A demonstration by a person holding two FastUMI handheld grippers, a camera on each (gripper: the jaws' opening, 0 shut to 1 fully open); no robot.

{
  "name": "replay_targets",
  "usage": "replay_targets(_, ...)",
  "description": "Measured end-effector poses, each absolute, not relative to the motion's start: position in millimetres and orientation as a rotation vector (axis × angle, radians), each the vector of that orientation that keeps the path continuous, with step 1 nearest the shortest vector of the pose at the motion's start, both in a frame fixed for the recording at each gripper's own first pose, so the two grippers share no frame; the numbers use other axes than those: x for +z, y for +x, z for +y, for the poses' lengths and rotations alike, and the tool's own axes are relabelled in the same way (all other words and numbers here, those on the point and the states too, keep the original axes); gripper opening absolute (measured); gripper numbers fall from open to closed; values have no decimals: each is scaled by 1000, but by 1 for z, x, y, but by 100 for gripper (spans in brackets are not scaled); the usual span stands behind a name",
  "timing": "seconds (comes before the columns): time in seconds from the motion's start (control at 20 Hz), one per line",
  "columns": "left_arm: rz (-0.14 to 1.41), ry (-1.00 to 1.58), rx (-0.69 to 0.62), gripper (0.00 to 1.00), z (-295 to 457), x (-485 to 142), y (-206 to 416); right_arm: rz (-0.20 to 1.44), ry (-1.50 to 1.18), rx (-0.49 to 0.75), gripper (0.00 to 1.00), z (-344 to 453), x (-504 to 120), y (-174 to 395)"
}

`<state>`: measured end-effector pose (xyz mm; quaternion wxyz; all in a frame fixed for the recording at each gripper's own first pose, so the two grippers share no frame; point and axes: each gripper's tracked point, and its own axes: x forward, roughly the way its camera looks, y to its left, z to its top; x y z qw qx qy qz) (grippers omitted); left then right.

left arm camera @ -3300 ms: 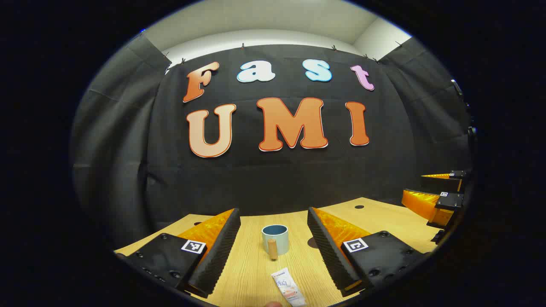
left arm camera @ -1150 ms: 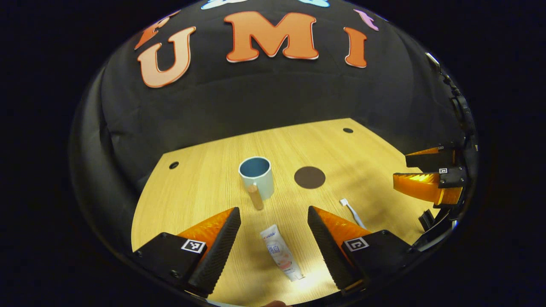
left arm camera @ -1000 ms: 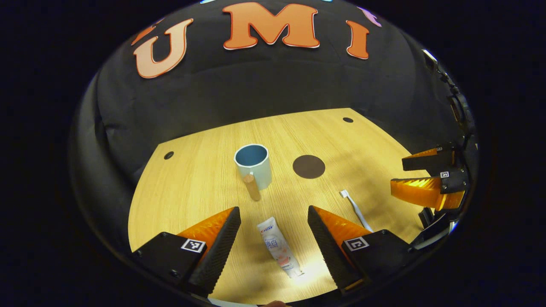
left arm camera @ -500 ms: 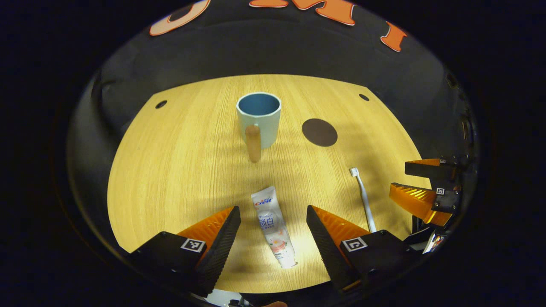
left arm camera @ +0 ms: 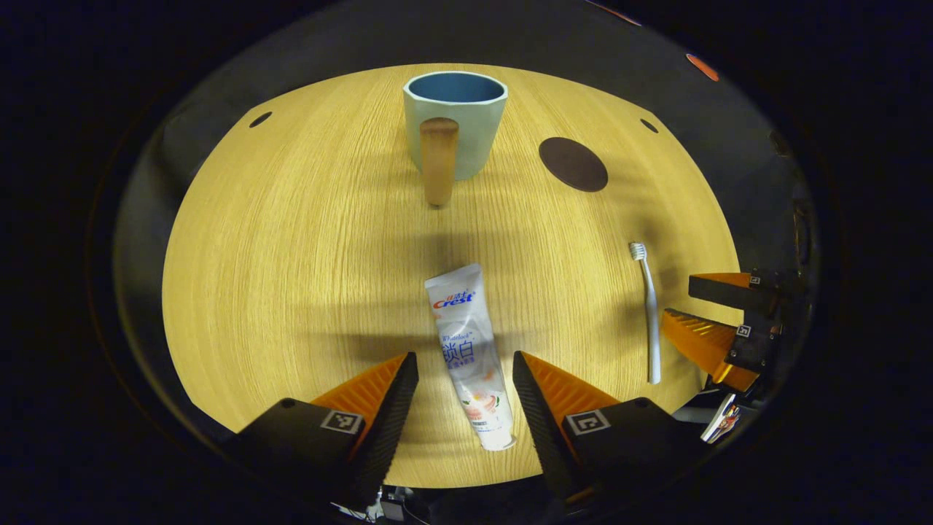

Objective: Put the toothbrush and toothpaste on the desktop into the cup, then pick up the cup and place it on the coaster on the desktop.

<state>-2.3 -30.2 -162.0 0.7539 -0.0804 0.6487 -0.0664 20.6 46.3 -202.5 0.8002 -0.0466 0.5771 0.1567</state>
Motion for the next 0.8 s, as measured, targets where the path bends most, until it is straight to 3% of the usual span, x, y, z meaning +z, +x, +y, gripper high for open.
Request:
replay_targets(0.05,1436,-188,-141,84,-33,-165,-4,1251,-95,336,77,48,-205,20)
replay_targets(0.15,1483,-218,-124,75,-36,-170,-10,1271,-90,334,81,47,-210,19)
replay_targets(0.2,1491,-238,-117,61,-37,-171,-9,1271,-88,332,80,47,-213,20)
replay_targets(0.25,1490,-240,-106,55,-37,-174,-8,1276,-86,324,75,46,-215,20)
replay_targets(0.35,1483,-255,-90,53,-42,-176,-7,1289,-75,319,80,45,-217,19)
replay_targets(0.4,1492,-246,-90,41,-43,-175,-6,1291,-77,316,80,44,-218,18)
replay_targets(0.55,1464,-241,-103,31,-42,-171,-3,1311,-92,308,70,45,-222,14)
replay_targets(0.65,1441,-248,-113,30,-43,-167,2,1337,-98,300,64,45,-226,9)
replay_targets(0.7,1427,-242,-130,21,-45,-163,4,1347,-111,301,57,45,-228,5)
replay_targets(0.8,1416,-206,-134,17,-42,-160,11,1382,-161,301,53,41,-235,-2)
